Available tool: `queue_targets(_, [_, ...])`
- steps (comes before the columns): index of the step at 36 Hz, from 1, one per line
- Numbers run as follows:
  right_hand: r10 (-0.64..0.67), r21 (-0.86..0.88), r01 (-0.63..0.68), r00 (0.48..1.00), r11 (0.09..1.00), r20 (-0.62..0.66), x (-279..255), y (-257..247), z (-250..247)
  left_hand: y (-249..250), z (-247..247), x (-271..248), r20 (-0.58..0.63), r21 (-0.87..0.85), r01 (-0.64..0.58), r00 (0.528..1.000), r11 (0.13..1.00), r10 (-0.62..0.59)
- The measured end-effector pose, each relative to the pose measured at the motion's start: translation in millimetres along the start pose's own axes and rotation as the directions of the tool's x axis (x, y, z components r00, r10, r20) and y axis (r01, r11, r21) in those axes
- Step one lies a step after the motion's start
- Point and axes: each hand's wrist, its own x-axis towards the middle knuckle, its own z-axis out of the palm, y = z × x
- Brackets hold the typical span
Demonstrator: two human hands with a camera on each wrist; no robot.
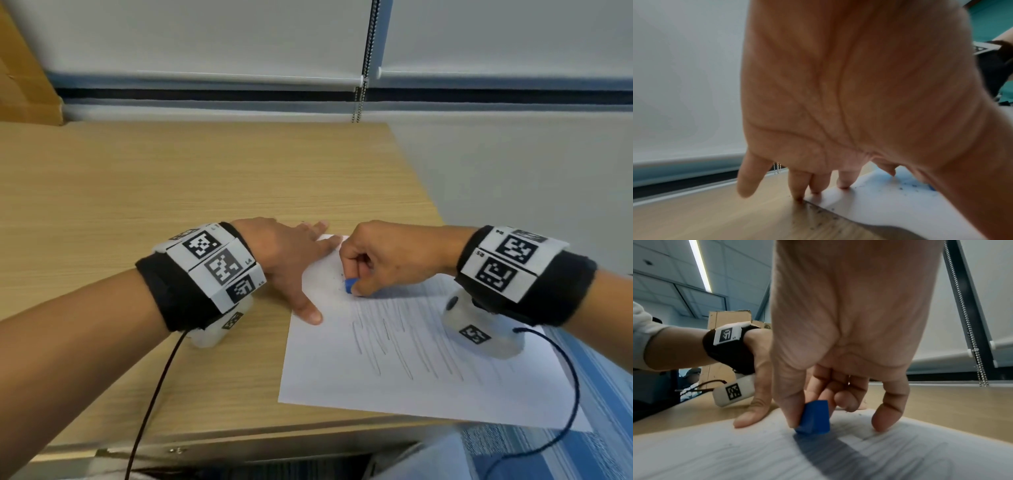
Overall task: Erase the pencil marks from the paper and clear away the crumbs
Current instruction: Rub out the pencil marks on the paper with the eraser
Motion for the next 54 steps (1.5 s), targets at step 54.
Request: queue_targets(54, [-0.007,0.063,0.004,0.999,0.998,0.050,-5,0,-5,22,20,-22,-0.215,-0.037,-0.059,0.975,0.998,0.050])
